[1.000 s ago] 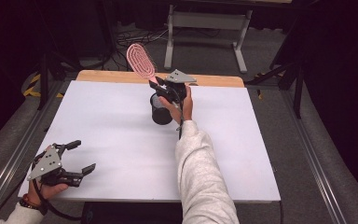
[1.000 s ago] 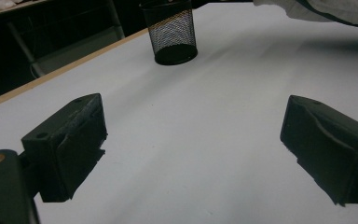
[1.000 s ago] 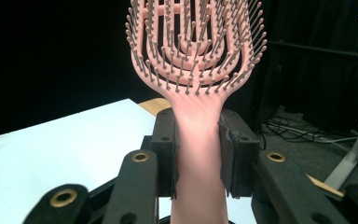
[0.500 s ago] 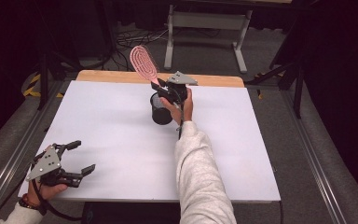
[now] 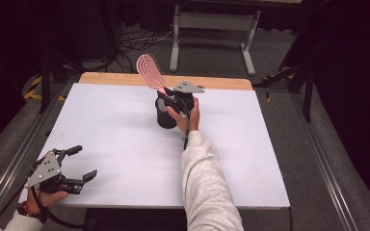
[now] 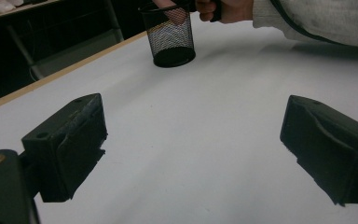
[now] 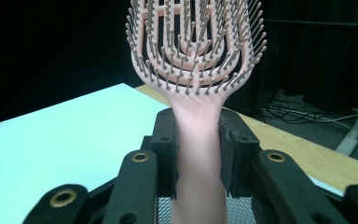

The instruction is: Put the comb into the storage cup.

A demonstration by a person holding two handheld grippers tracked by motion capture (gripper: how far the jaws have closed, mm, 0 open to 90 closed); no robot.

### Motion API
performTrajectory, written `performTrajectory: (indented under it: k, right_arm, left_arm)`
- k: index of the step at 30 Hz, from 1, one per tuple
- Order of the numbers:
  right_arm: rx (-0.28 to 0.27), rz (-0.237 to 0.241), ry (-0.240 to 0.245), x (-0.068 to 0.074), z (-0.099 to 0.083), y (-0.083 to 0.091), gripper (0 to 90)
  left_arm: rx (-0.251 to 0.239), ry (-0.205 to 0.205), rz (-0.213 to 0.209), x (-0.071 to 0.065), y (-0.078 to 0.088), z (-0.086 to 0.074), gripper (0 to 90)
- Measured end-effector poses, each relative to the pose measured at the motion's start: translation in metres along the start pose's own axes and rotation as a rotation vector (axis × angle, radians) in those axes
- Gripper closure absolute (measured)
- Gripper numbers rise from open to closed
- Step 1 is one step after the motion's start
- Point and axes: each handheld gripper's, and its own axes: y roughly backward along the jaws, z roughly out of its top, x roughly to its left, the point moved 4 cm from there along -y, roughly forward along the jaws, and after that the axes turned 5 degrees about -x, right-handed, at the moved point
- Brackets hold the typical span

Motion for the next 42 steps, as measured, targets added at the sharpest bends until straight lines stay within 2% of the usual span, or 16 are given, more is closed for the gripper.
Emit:
performTrajectory:
  k: [4, 9, 12, 18, 20, 22, 26, 28, 33, 35, 38, 41, 42]
  right_arm:
    - [-0.009, -0.009, -0.006, 0.001, -0.003, 0.007, 70.2]
    - [-0.003, -0.015, 0.0, 0.002, -0.004, 0.013, 70.1]
    - [-0.005, -0.02, 0.007, 0.002, -0.003, 0.015, 70.1]
    - [0.031, -0.018, 0.054, 0.006, -0.003, 0.012, 69.9]
    - [0.033, -0.02, 0.054, 0.006, -0.003, 0.012, 69.9]
    - [0.038, -0.019, 0.054, 0.005, -0.003, 0.012, 69.9]
    - [0.066, -0.016, 0.075, 0.006, -0.004, 0.012, 69.5]
    - [0.067, -0.012, 0.066, 0.006, -0.004, 0.012, 69.5]
    - [0.082, -0.006, 0.083, 0.007, -0.003, 0.01, 69.7]
    - [0.058, -0.003, 0.074, 0.008, -0.003, 0.011, 69.7]
    - [-0.009, -0.007, 0.025, 0.007, -0.004, 0.014, 69.9]
    - [-0.035, 0.005, 0.029, 0.008, -0.005, 0.016, 69.9]
    - [-0.057, 0.028, 0.035, 0.008, -0.006, 0.019, 69.9]
  left_arm:
    - [-0.004, 0.012, -0.001, -0.001, 0.0, 0.0, 7.9]
    - [0.004, -0.012, 0.0, -0.002, 0.0, 0.002, 7.9]
    - [0.005, -0.002, -0.004, -0.003, -0.001, 0.002, 7.9]
    - [0.004, -0.005, -0.003, -0.001, -0.001, 0.001, 8.0]
    - [0.005, 0.005, -0.005, -0.002, 0.0, 0.001, 7.9]
    - [0.005, -0.003, 0.001, -0.001, 0.0, 0.001, 8.0]
    - [0.006, -0.004, 0.004, -0.001, 0.001, 0.001, 7.9]
    - [0.005, -0.003, 0.004, -0.001, 0.001, 0.001, 8.0]
    - [0.0, 0.002, 0.007, -0.001, 0.001, 0.001, 8.0]
    - [-0.001, 0.006, 0.007, 0.0, 0.001, 0.001, 8.1]
    - [-0.001, 0.01, 0.005, 0.0, 0.001, 0.0, 8.1]
    - [-0.004, 0.011, 0.002, 0.0, 0.001, 0.0, 8.1]
    - [0.0, 0.008, 0.003, 0.001, 0.002, 0.0, 8.1]
